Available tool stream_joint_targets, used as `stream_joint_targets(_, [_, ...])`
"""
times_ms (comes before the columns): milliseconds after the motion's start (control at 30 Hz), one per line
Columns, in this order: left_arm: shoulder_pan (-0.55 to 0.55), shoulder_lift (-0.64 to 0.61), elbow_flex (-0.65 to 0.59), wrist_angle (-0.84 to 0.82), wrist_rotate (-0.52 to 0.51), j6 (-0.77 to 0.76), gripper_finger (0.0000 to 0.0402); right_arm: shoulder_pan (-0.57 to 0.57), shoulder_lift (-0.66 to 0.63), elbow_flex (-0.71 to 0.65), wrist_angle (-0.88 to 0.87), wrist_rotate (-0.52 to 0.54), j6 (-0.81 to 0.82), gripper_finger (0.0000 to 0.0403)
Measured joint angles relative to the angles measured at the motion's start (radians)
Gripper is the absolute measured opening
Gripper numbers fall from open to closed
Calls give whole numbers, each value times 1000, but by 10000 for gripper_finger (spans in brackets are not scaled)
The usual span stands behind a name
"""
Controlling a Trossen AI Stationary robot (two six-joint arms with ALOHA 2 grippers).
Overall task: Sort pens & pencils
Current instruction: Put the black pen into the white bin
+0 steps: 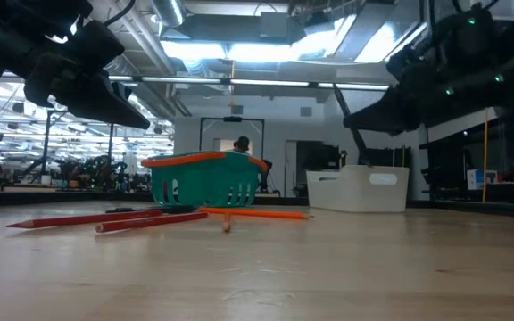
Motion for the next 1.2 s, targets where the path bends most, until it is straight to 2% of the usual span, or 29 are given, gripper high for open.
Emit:
stream_joint_targets(200, [15, 0, 0, 0, 0, -1, 41, -3, 0, -13, 37, 21, -25, 31])
stream_joint_targets(367, [20, 0, 0, 8, 0, -1, 41, -5, 0, -13, 40, 200, -34, 31])
stream_joint_targets(600, [20, 0, 0, 8, 0, -2, 41, -5, 0, -13, 78, 391, -41, 31])
stream_joint_targets(833, [20, 0, 0, 8, 0, -1, 41, -5, 1, -13, 78, 523, -42, 31])
stream_joint_targets(1200, [20, 0, 0, 9, 0, 0, 41, -23, 1, -12, 89, 591, -64, 31])
